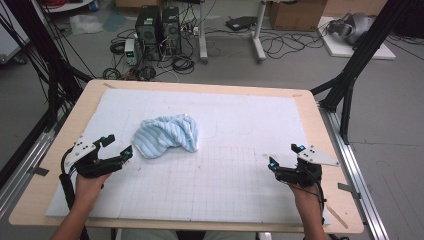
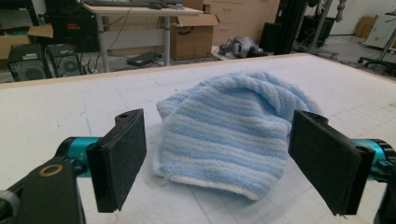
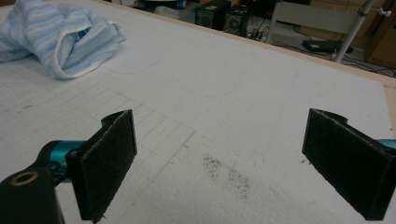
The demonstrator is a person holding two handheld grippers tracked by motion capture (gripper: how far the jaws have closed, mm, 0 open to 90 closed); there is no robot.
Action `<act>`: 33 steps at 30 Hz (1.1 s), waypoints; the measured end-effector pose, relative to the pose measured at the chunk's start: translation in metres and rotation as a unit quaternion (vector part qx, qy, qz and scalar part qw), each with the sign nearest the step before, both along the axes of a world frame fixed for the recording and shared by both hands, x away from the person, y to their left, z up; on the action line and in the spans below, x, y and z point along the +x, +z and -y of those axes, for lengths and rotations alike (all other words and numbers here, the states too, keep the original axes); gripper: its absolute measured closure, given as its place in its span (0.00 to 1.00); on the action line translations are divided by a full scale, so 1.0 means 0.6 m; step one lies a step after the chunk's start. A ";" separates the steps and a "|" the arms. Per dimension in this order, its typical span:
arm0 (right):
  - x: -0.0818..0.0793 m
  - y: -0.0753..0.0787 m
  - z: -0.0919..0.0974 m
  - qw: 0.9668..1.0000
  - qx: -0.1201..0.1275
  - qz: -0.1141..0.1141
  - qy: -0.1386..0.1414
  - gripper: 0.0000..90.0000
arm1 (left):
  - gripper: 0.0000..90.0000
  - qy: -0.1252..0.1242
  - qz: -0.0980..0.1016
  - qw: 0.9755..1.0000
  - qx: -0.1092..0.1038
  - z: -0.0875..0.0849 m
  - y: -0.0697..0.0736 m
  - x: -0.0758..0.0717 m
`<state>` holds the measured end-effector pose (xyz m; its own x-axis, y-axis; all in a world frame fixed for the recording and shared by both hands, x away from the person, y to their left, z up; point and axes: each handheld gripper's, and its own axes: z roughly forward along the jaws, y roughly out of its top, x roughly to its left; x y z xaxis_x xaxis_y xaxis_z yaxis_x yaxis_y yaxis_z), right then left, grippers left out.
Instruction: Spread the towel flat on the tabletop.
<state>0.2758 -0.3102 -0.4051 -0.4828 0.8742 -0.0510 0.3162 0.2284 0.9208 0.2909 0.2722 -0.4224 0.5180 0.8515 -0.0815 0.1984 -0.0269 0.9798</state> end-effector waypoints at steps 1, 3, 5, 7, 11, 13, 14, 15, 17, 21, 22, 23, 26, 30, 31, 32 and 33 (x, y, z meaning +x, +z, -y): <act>0.000 -0.001 0.000 1.000 0.001 -0.002 0.002 0.10 | 0.22 0.002 -0.002 1.000 -0.001 0.000 0.000 0.001; -0.001 -0.003 0.000 1.000 0.005 -0.007 0.006 0.10 | 0.22 0.005 -0.004 1.000 -0.001 0.000 -0.001 0.002; -0.001 -0.004 0.001 1.000 0.013 -0.009 0.011 0.10 | 0.22 0.006 -0.007 1.000 -0.005 0.001 -0.002 0.003; -0.001 -0.005 0.002 1.000 0.017 -0.008 0.011 0.10 | 0.22 0.006 -0.007 1.000 -0.002 0.002 -0.002 0.004; -0.001 -0.006 0.002 1.000 0.019 -0.011 0.012 0.10 | 0.22 0.008 -0.012 1.000 -0.002 0.002 -0.005 0.006; 0.000 -0.009 0.000 0.999 0.027 -0.020 0.022 0.10 | 0.22 0.005 -0.013 1.000 -0.002 0.002 -0.005 0.007; 0.000 -0.010 -0.002 0.999 0.026 -0.024 0.022 0.10 | 0.22 0.004 -0.012 1.000 -0.002 0.003 -0.004 0.007; -0.001 -0.010 -0.004 0.999 0.024 -0.025 0.022 0.10 | 0.22 0.002 -0.011 1.000 0.001 0.004 -0.003 0.007; -0.002 -0.009 -0.007 0.999 0.017 -0.026 0.023 0.10 | 0.22 -0.003 -0.010 1.000 0.005 0.006 -0.001 0.008; -0.006 -0.008 -0.013 0.999 0.012 -0.027 0.027 0.10 | 0.22 -0.016 -0.016 0.999 0.029 0.015 -0.001 0.007; -0.006 -0.008 -0.016 0.999 0.009 -0.025 0.028 0.10 | 0.22 -0.021 -0.017 0.999 0.037 0.017 -0.001 0.007; -0.007 -0.008 -0.020 0.999 0.006 -0.027 0.031 0.10 | 0.23 -0.027 -0.020 0.999 0.041 0.023 -0.002 0.007; -0.007 -0.011 -0.024 0.999 0.002 -0.032 0.035 0.10 | 0.23 -0.040 -0.027 0.997 0.056 0.034 -0.005 0.013; -0.004 -0.015 -0.027 0.999 0.008 -0.039 0.037 0.10 | 0.23 -0.050 -0.041 0.995 0.071 0.051 -0.005 0.029; -0.004 -0.015 -0.027 0.999 0.008 -0.039 0.037 0.10 | 0.23 -0.053 -0.044 0.995 0.073 0.056 -0.004 0.034; -0.003 -0.015 -0.029 0.998 0.008 -0.040 0.039 0.10 | 0.23 -0.056 -0.046 0.994 0.075 0.062 -0.003 0.039; -0.003 -0.016 -0.030 0.998 0.008 -0.041 0.040 0.10 | 0.23 -0.059 -0.047 0.994 0.080 0.068 -0.001 0.043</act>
<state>0.2740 -0.2920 -0.4146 -0.5532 0.8331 0.0050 0.3725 0.2420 0.8959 0.3165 0.2315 -0.4232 0.6111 0.7916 -0.0033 0.2760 -0.2092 0.9381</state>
